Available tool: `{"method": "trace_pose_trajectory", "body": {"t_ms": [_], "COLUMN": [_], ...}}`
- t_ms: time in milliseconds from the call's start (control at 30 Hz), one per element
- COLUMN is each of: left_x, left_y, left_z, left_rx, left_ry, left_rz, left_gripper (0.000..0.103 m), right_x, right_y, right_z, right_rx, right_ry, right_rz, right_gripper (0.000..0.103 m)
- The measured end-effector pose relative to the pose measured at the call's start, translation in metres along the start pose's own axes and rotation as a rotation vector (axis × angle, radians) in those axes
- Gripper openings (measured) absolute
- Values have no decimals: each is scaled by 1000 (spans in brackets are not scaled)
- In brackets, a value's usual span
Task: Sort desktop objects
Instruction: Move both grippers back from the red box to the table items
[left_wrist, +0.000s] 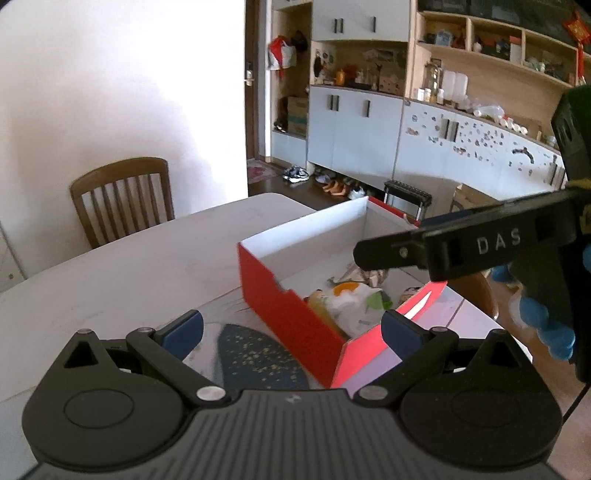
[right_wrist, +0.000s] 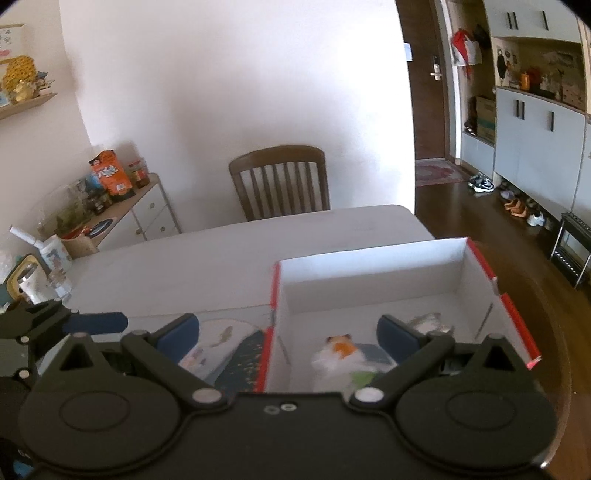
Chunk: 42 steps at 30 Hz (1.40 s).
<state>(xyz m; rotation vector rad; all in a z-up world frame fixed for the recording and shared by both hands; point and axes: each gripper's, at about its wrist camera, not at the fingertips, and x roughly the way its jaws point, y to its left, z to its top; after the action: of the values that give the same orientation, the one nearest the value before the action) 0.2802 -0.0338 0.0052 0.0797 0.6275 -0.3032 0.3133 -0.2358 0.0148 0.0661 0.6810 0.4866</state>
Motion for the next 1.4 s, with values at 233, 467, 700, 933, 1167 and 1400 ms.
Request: {"method": "trace_pose_trajectory", "body": {"t_ms": [233,467,700,933,1167,1400], "left_x": [-21,-38,-50,-63,-74,-81], "left_y": [27,56,80,102,121,145], "left_z": [-13,-32,-52,-70,-89,-110], "left_rx": [-39,-70,-82,-87,-107,-162], "left_ry": [-24,-29,-16,-12,-10,8], "left_rz": [52,96,115,136,160,201], "left_gripper": [103,103,103,103,103,103], "right_x": [3,8,17,30,38,49], "right_y": [33,62,93,114,130,142], "right_z": [-6,-16,-25,-38,-50,-60], "right_rx": [-18,-36,-68,-65,-71,-70], "right_ry": [-13,-1,11,36,53,60], "right_rz": [10,25,18,2,-13,-26], "right_gripper": [103,103,103,103,103,102]}}
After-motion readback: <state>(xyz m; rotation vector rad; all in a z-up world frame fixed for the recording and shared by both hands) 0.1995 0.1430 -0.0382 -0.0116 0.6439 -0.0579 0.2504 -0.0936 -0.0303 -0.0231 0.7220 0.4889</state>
